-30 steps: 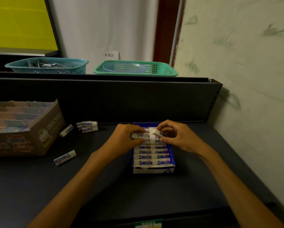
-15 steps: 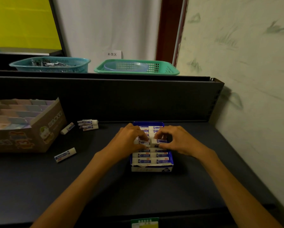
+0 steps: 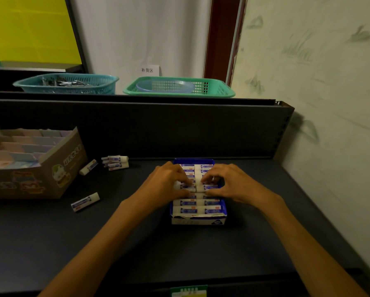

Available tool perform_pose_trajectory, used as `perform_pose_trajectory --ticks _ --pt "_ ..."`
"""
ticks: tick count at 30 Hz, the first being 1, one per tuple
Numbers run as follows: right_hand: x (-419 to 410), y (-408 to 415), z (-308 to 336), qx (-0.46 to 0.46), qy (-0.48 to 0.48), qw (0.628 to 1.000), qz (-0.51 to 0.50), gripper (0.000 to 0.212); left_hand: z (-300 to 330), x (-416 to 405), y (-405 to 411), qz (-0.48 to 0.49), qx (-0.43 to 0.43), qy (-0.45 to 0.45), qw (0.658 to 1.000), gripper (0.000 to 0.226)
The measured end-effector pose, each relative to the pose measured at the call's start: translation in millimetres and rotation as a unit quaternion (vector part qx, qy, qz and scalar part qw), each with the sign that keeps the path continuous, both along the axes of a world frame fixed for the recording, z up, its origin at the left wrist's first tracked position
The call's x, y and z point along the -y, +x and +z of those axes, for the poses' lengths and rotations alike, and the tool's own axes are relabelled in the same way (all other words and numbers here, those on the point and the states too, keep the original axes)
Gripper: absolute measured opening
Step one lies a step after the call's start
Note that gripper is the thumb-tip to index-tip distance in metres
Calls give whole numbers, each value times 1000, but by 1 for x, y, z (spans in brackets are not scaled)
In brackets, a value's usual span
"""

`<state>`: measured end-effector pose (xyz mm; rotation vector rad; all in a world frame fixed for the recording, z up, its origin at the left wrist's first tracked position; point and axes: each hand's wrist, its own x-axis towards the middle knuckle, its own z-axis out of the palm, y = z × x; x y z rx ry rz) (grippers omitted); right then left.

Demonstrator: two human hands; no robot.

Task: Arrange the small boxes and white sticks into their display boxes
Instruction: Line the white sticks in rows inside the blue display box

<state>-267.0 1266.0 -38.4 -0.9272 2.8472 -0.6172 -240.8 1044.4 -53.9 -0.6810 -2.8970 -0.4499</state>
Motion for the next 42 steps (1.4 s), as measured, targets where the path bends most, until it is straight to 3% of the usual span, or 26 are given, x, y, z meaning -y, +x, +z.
perform_pose_trajectory --ticks 16,22,33,42 --pt "2 -1 3 28 5 1000 1 28 -1 3 -4 -12 -3 -5 1000 32" --pt "14 -2 4 0 1 1000 3 28 -1 13 5 -7 -21 15 1000 35" --pt "106 -13 7 -63 -20 996 66 36 13 105 35 111 -12 27 993 44" --pt "190 -34 8 -100 13 990 102 44 4 186 58 189 81 7 979 49"
